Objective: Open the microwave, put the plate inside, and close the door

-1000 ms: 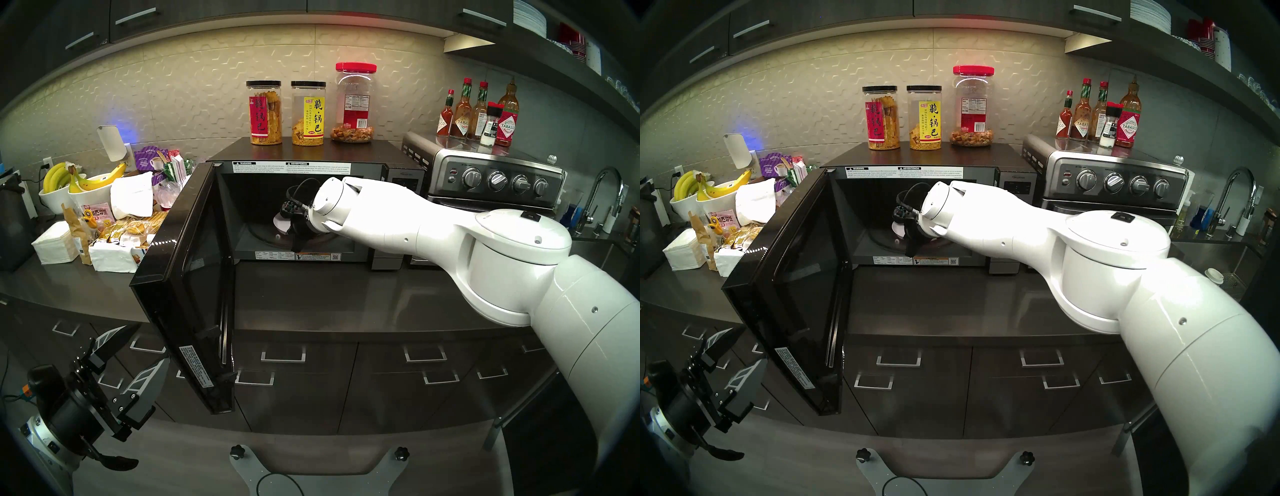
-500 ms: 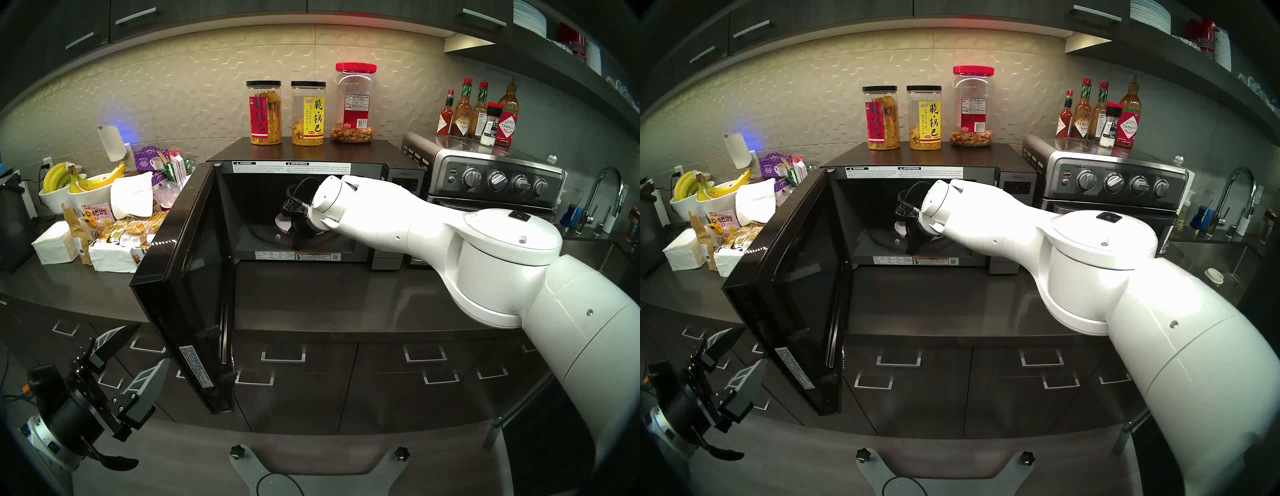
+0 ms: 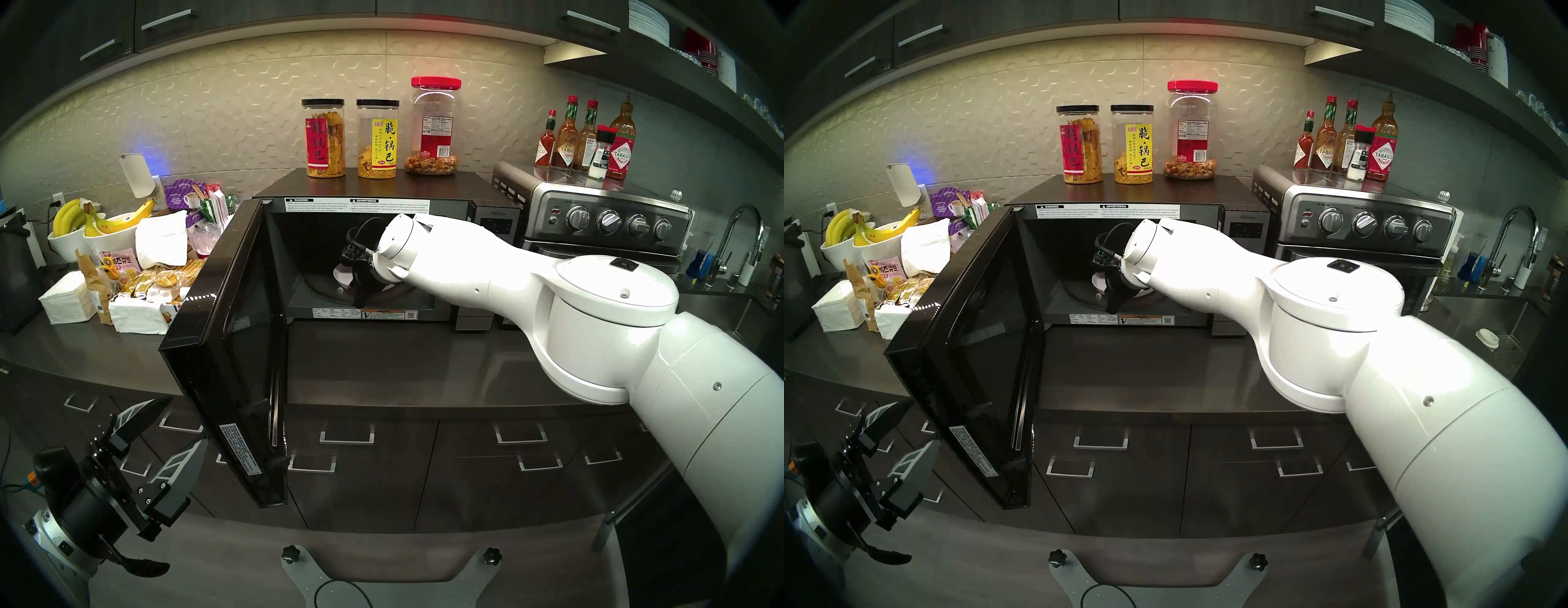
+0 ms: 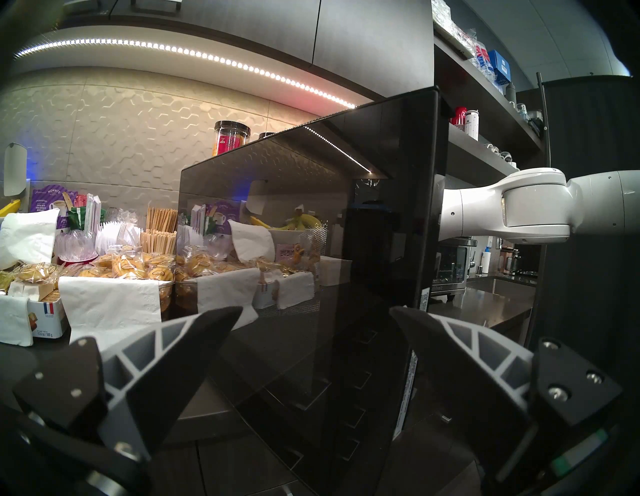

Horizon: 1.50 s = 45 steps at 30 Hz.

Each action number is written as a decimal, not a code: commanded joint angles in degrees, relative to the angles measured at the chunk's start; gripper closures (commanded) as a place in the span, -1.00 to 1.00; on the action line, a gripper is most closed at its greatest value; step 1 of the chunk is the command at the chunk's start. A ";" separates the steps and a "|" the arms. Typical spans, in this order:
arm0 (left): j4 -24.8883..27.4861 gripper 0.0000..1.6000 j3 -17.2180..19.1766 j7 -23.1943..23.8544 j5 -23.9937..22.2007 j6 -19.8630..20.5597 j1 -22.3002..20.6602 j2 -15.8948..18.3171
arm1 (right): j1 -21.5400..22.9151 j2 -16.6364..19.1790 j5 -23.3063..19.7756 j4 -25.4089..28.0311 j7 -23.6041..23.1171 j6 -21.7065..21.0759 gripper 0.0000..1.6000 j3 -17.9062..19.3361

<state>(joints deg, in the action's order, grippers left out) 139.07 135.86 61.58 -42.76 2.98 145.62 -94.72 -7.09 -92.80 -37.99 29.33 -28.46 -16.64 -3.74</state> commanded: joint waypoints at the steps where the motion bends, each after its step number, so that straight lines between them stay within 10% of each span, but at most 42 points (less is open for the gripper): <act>1: 0.93 -1.00 -0.10 -0.04 -0.15 0.05 -0.15 -0.02 | 1.42 -1.66 0.11 -1.81 0.36 0.31 0.84 0.47; 7: 0.93 -1.00 -0.08 -0.01 -0.13 0.09 -0.19 -0.06 | 1.39 -2.17 0.16 -2.86 0.17 0.41 0.36 0.68; 17: 0.93 -1.00 -0.06 0.05 -0.09 0.14 -0.25 -0.12 | 1.49 -2.59 0.31 -4.08 -0.15 0.57 0.25 1.06; 25: 0.93 -1.00 -0.04 0.10 -0.05 0.18 -0.30 -0.17 | 1.51 -2.81 0.48 -4.69 -0.51 0.53 -0.26 1.30; 45: 0.93 -1.00 0.00 0.22 0.05 0.28 -0.42 -0.30 | 2.64 -2.23 0.61 -4.88 -1.88 0.43 -0.05 2.63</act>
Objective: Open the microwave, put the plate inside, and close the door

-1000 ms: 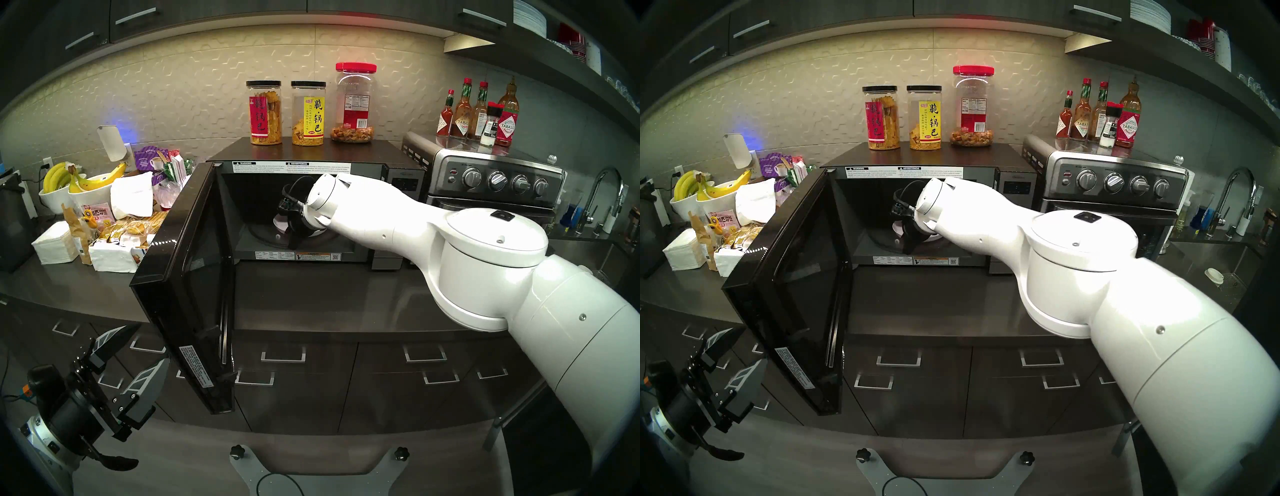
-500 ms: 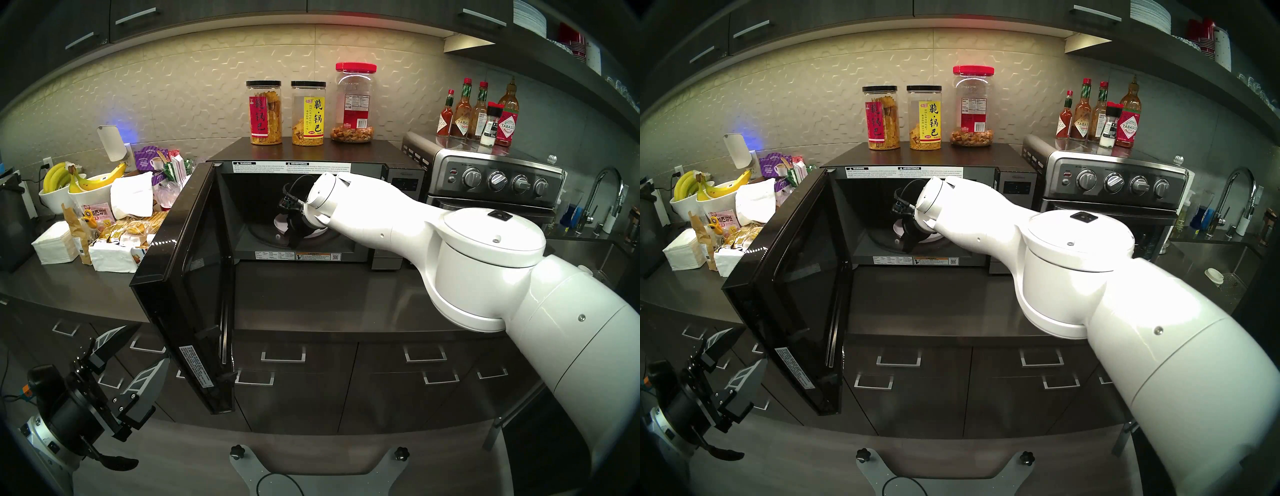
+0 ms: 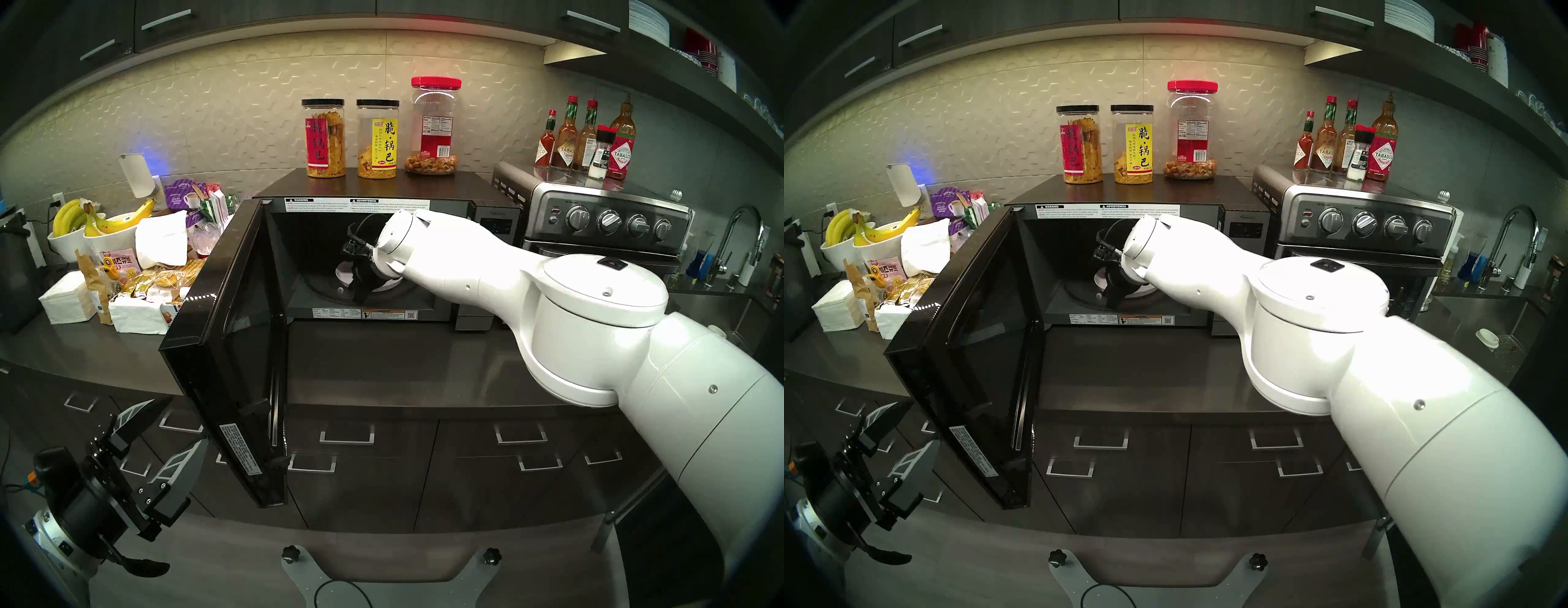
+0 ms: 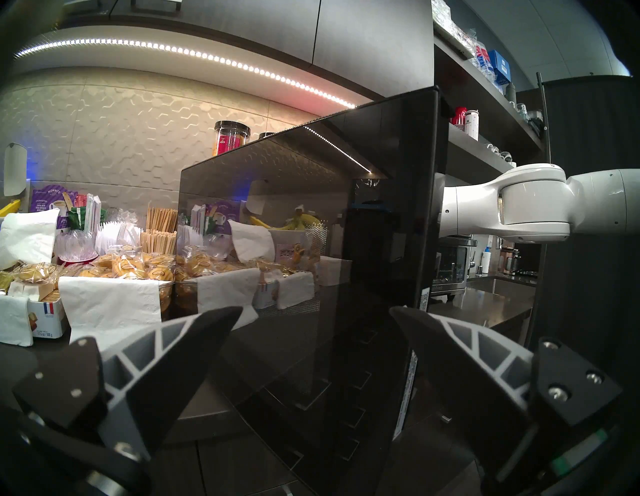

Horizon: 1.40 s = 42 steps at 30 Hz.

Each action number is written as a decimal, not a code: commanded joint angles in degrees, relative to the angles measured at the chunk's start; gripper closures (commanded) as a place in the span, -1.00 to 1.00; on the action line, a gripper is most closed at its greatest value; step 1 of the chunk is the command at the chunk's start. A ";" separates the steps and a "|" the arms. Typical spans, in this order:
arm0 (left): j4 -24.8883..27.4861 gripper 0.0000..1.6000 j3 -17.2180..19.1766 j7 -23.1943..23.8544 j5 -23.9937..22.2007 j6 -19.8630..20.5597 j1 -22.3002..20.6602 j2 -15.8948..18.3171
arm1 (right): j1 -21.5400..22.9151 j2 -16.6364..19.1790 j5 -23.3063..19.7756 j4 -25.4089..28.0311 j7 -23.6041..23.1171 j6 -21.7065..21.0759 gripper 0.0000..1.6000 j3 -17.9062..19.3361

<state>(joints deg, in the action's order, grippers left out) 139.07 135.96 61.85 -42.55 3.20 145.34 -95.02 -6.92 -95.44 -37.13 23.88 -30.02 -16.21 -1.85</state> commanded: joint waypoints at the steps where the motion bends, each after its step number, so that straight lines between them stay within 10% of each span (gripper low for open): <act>1: 0.93 -1.00 -0.10 -0.04 -0.16 0.06 -0.15 -0.01 | 2.54 0.50 -0.24 0.67 -0.44 -0.02 -0.05 0.80; 42: 0.93 -1.00 0.03 0.24 0.06 0.27 -0.40 -0.28 | 5.51 19.04 -2.28 23.94 -6.06 -6.68 0.06 5.22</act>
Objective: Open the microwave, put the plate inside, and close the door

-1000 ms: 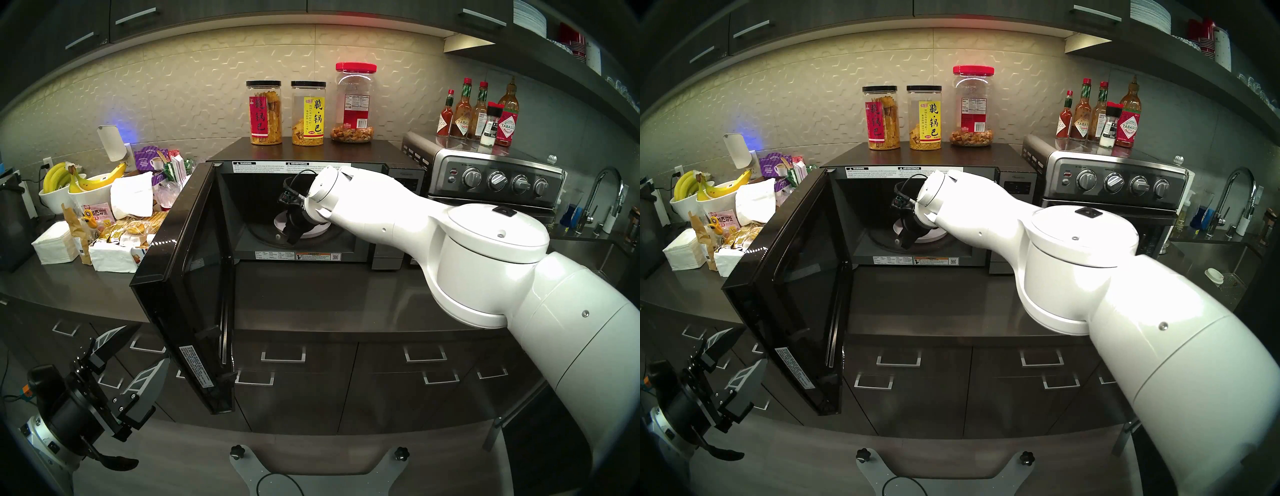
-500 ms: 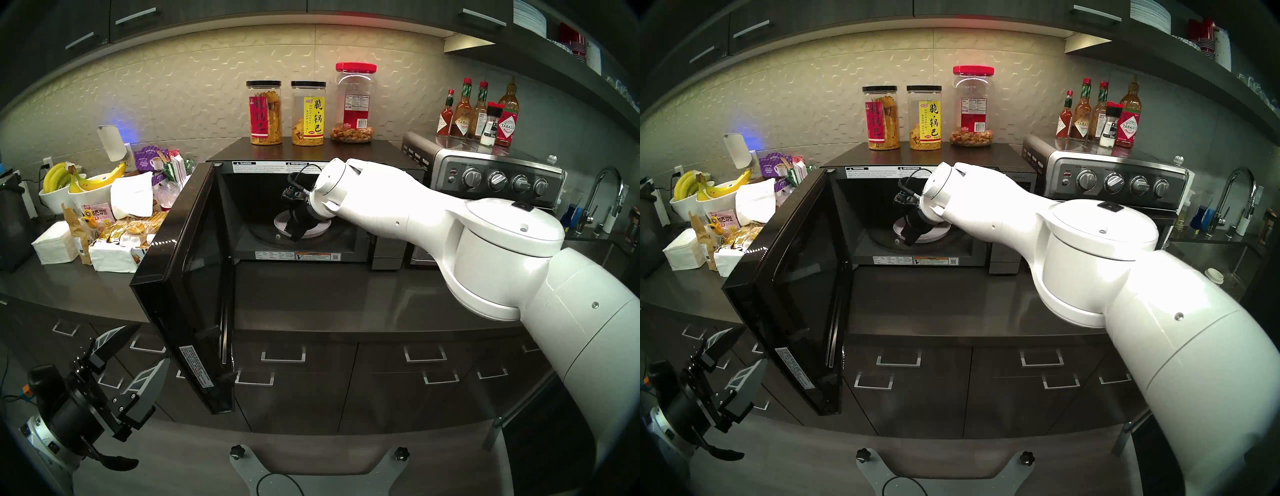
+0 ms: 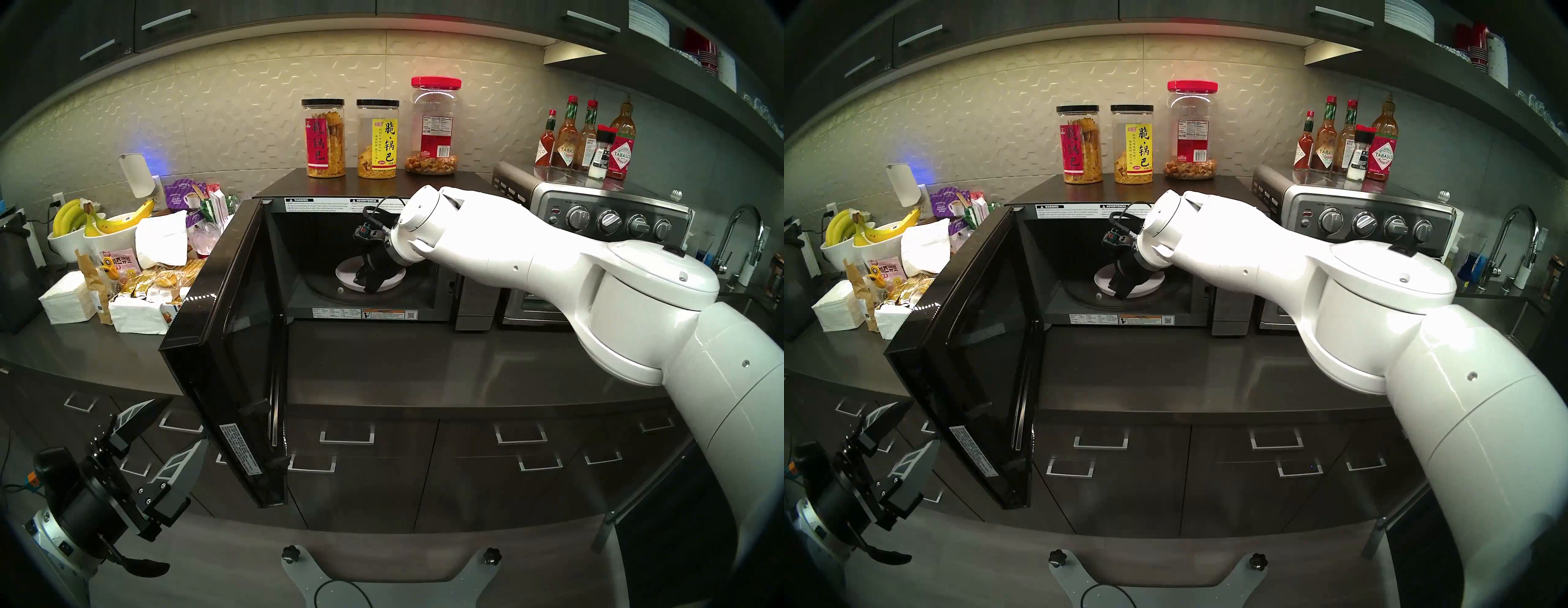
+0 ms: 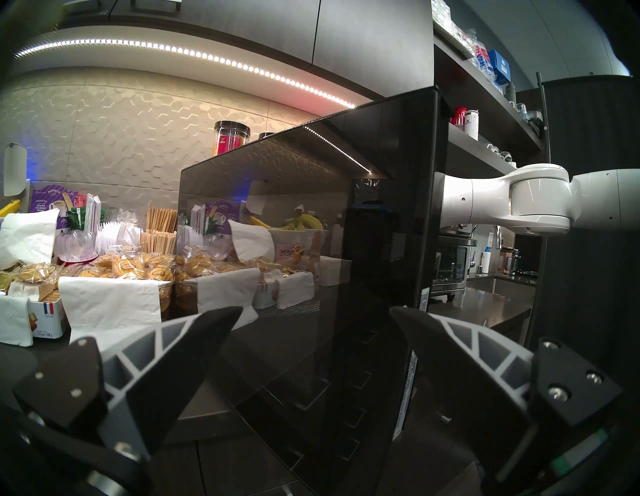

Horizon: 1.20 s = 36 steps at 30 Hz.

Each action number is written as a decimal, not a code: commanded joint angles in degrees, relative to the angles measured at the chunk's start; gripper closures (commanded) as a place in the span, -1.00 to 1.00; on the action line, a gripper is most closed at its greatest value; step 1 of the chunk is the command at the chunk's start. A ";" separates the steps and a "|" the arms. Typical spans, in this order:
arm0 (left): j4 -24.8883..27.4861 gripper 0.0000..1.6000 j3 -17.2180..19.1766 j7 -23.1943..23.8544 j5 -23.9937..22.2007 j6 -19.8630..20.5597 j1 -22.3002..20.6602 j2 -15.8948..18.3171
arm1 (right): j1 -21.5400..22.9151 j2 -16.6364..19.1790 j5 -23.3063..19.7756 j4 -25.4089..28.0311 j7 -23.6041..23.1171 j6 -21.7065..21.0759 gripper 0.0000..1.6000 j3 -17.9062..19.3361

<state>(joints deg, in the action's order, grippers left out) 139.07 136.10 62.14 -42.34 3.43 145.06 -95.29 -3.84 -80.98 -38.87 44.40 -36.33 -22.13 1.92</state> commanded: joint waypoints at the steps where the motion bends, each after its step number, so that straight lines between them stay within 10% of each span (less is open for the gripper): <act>1: 0.93 -1.00 -0.10 -0.03 -0.14 0.06 -0.14 -0.02 | 2.32 6.59 -0.82 6.05 0.33 -1.34 0.06 1.82; 36: 0.93 -1.00 -0.02 0.19 0.02 0.22 -0.37 -0.26 | 1.34 27.89 -7.32 32.96 0.77 -11.33 0.11 9.10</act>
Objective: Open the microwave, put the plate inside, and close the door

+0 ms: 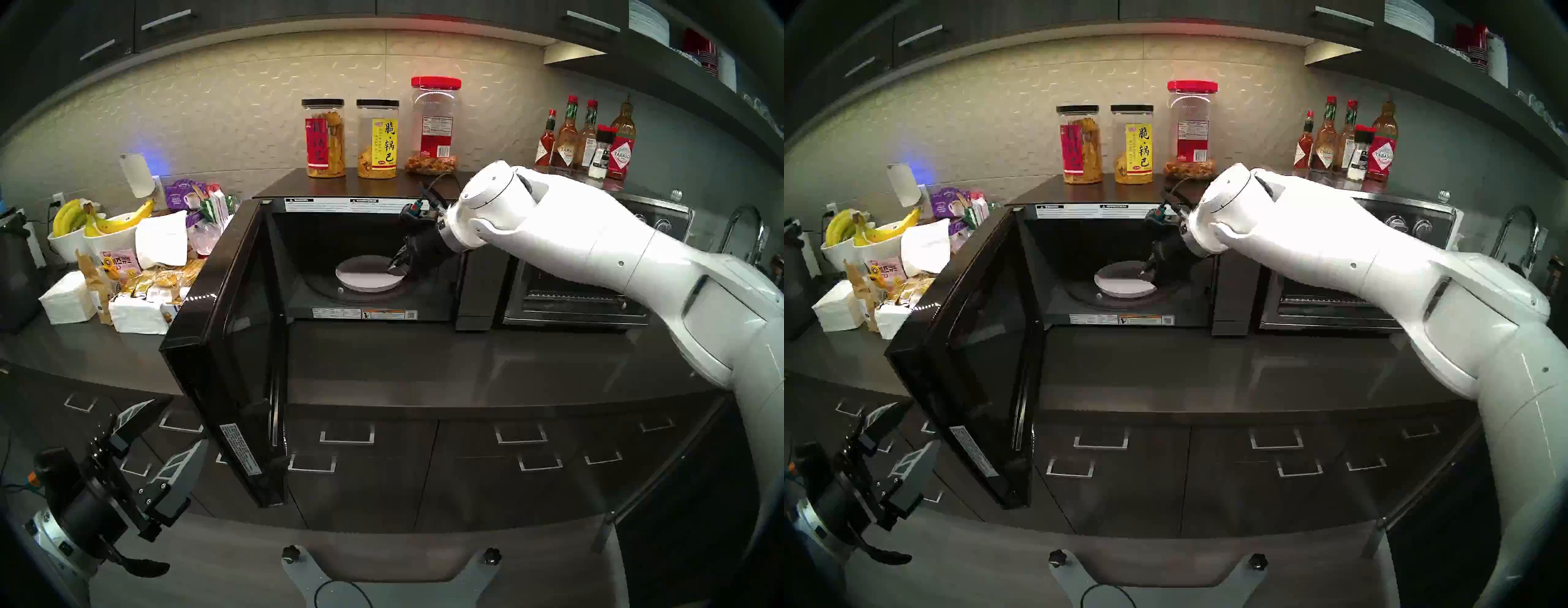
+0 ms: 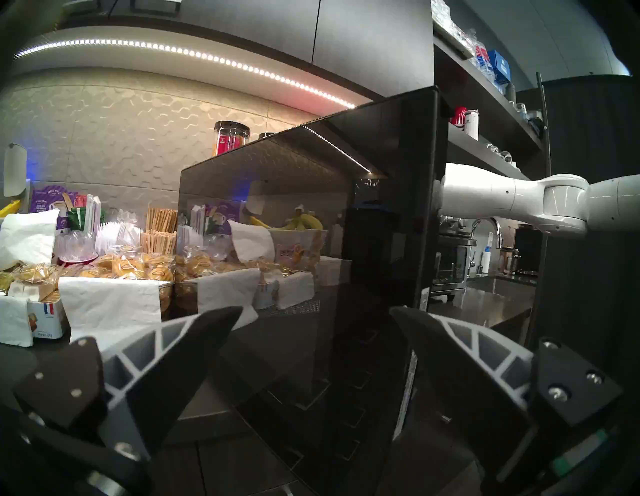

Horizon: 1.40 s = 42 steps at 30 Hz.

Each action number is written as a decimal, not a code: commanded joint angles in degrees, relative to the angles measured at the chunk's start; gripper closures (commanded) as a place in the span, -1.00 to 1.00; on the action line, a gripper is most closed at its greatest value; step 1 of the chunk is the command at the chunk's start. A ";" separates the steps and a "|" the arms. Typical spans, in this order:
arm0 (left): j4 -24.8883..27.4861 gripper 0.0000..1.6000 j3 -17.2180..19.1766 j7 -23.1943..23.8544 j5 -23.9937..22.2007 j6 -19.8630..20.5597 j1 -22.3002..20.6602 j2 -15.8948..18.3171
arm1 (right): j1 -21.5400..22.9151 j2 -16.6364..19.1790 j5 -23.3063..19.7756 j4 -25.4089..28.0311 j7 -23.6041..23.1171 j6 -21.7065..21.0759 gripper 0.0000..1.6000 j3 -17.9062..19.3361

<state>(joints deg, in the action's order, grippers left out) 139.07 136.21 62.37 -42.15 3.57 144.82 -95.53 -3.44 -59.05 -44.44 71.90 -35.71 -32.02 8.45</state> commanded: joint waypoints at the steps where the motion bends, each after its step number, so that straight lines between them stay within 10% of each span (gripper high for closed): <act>1: 0.93 -1.00 -0.12 -0.04 -0.16 0.09 -0.13 -0.03 | 0.90 6.65 -1.93 6.30 0.22 -1.70 0.11 2.76; 23: 0.93 -1.00 -0.07 0.10 -0.09 0.23 -0.28 -0.17 | -1.36 19.44 -10.98 18.27 1.55 -7.11 0.00 8.92; 32: 0.93 -1.00 -0.05 0.14 -0.06 0.28 -0.34 -0.22 | -2.65 24.24 -15.35 21.65 1.44 -8.78 -0.74 10.85; 42: 0.93 -1.00 -0.02 0.20 -0.02 0.35 -0.41 -0.28 | -3.30 28.67 -19.93 25.00 0.72 -10.63 -0.55 12.55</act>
<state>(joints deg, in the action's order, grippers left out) 139.07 136.31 62.61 -42.00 3.83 144.55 -95.80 -6.95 -34.45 -61.28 94.71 -34.24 -42.18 18.77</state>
